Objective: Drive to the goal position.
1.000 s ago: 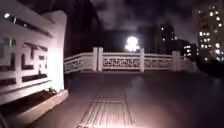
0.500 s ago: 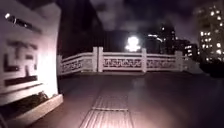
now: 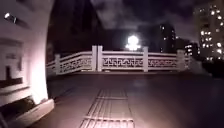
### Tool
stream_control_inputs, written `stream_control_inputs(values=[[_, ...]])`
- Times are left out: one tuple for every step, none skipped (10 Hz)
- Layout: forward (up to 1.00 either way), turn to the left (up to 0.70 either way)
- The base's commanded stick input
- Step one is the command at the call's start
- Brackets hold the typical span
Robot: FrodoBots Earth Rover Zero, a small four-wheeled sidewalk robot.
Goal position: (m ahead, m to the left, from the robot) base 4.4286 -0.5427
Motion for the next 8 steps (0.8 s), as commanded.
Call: stream_control_inputs(values=[[0.45, 0.0], [0.45, 0.0], [0.45, 0.0], [0.45, 0.0], [0.45, 0.0], [0.45, 0.0], [0.45, 0.0], [0.45, 0.0]])
